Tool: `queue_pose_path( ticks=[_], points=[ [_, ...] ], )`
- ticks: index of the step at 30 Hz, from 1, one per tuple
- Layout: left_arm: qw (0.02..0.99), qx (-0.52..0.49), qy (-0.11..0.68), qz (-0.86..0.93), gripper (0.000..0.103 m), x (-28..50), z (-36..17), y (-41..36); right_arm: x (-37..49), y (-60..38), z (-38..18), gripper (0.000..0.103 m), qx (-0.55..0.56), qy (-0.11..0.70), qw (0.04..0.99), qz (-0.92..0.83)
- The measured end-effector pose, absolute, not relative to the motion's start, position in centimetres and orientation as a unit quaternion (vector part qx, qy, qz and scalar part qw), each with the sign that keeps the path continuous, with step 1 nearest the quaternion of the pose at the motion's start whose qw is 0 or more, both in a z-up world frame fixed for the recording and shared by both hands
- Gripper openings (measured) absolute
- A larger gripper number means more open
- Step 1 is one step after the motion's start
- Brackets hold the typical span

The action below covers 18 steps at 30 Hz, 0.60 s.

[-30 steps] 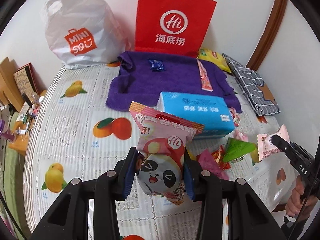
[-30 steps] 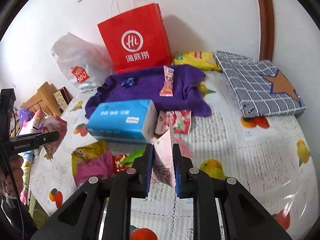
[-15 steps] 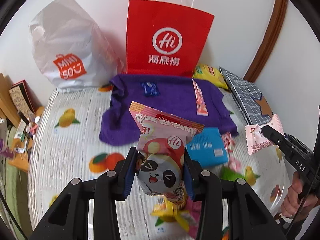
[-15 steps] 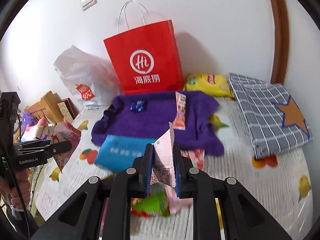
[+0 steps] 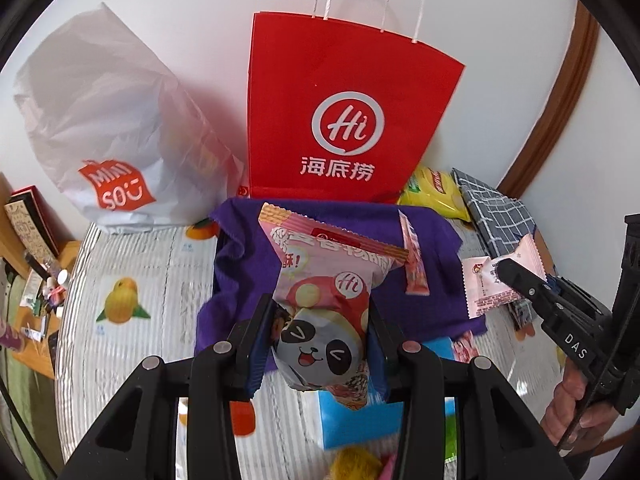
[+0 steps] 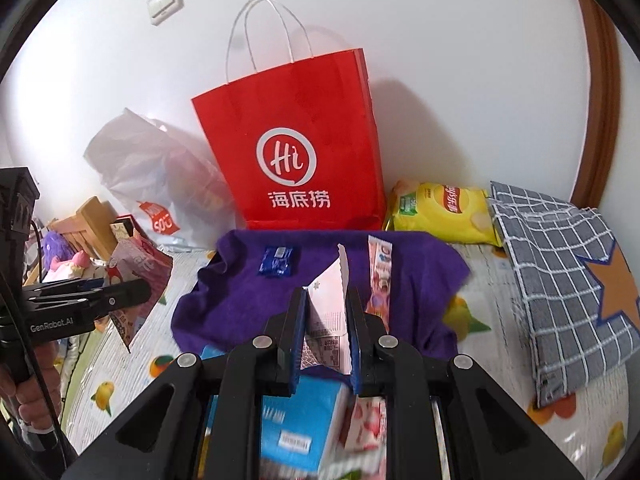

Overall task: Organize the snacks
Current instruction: 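Carry the wafer packet with the right tool while the left tool carries the panda bag over the towel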

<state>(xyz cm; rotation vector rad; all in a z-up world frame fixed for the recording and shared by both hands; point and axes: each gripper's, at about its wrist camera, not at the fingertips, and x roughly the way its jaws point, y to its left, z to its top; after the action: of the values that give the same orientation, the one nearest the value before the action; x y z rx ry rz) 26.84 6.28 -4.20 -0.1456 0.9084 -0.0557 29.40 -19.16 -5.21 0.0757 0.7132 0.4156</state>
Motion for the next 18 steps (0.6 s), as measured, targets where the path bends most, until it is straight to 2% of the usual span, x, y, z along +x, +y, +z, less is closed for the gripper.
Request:
queue_pose_path(
  ticks=[12, 18],
  points=[
    [0.89, -0.085, 0.447, -0.018, 0.04, 33.1, -6.1, 7.7, 35.9, -16.9, -6.6, 0.019, 0.045, 0.352, 0.912, 0.206],
    [0.876, -0.098, 0.473, -0.007, 0.039, 34.4, -8.5, 8.7, 37.9, -16.7, -9.4, 0.019, 0.032, 0.381, 0.903, 0.195]
  ],
)
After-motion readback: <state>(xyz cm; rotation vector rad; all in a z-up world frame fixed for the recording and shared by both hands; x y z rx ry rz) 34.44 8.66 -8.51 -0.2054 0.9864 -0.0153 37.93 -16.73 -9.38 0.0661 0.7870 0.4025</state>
